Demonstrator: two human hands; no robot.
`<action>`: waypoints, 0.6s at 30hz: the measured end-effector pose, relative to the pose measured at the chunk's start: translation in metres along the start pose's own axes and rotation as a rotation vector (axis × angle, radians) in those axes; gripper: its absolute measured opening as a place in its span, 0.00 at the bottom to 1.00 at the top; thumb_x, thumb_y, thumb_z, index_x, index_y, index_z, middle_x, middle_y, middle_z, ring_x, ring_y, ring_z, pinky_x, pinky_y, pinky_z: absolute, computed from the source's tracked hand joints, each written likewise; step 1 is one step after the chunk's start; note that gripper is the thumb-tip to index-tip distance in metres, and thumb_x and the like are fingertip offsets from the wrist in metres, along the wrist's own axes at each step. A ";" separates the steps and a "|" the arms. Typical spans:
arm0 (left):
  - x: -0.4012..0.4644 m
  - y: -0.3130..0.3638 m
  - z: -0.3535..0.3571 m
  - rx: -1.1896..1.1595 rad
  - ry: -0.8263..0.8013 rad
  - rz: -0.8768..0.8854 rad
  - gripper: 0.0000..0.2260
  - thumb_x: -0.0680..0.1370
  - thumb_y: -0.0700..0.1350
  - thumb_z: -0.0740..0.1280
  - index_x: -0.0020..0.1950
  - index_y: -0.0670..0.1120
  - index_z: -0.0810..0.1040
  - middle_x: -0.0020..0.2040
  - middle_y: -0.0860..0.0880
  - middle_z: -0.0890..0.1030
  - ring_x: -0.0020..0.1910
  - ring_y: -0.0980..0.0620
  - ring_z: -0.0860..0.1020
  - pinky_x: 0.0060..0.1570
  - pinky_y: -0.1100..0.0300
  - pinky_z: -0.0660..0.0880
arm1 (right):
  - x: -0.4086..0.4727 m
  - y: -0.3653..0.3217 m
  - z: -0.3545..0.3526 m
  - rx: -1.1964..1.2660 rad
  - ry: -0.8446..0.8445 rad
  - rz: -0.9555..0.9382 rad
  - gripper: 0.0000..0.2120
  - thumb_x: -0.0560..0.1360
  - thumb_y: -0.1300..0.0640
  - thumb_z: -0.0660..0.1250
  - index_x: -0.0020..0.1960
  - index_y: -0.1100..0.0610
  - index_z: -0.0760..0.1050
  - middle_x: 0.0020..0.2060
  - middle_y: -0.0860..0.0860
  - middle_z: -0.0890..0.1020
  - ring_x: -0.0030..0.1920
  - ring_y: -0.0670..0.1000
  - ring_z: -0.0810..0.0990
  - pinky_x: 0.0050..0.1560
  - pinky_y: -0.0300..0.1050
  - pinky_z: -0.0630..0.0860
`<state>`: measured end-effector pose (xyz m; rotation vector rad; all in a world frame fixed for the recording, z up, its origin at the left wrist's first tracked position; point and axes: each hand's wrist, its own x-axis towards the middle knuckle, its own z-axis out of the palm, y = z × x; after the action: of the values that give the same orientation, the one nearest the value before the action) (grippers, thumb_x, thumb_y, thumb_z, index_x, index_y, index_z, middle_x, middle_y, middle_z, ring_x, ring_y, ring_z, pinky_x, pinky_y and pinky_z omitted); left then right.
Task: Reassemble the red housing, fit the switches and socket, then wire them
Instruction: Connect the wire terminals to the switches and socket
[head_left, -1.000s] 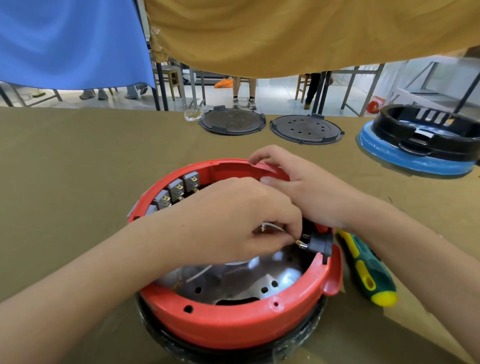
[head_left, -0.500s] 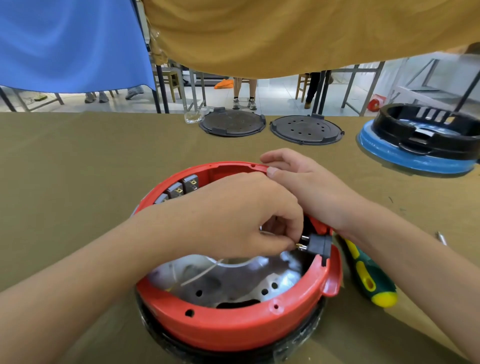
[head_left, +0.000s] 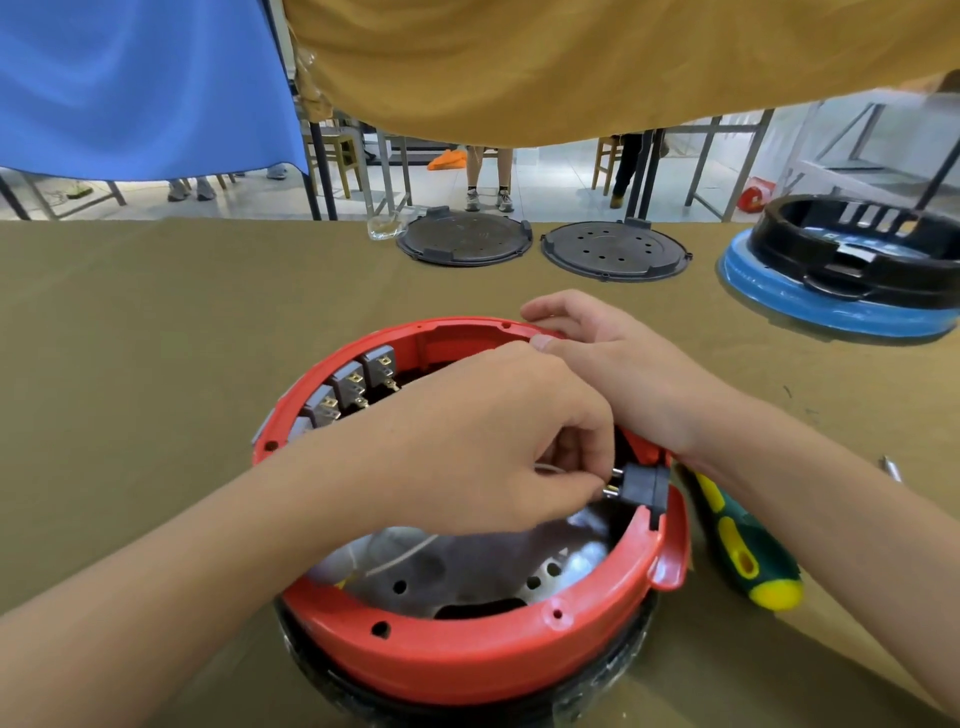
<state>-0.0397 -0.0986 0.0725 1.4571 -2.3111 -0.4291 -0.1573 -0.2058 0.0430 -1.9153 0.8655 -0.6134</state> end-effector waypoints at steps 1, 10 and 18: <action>0.000 0.001 0.000 -0.017 0.009 -0.020 0.03 0.73 0.41 0.73 0.41 0.48 0.85 0.35 0.55 0.83 0.36 0.60 0.81 0.40 0.68 0.75 | 0.000 0.000 0.000 0.004 0.003 0.003 0.15 0.82 0.59 0.62 0.68 0.54 0.71 0.63 0.47 0.79 0.61 0.44 0.78 0.68 0.44 0.70; -0.001 0.004 -0.011 -0.095 -0.064 -0.128 0.05 0.72 0.39 0.74 0.38 0.48 0.85 0.26 0.62 0.78 0.28 0.68 0.77 0.31 0.77 0.68 | -0.001 0.003 -0.001 0.040 -0.005 0.012 0.17 0.79 0.57 0.66 0.67 0.52 0.71 0.60 0.45 0.81 0.58 0.44 0.80 0.66 0.48 0.73; -0.002 0.003 -0.001 -0.119 0.001 -0.075 0.06 0.71 0.37 0.71 0.36 0.46 0.84 0.29 0.56 0.81 0.29 0.62 0.78 0.32 0.73 0.70 | -0.001 0.003 0.000 0.001 -0.001 -0.004 0.19 0.77 0.54 0.68 0.67 0.50 0.71 0.58 0.42 0.81 0.57 0.43 0.80 0.66 0.49 0.73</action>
<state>-0.0409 -0.0951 0.0748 1.4890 -2.1955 -0.5768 -0.1593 -0.2059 0.0402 -1.9164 0.8603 -0.6150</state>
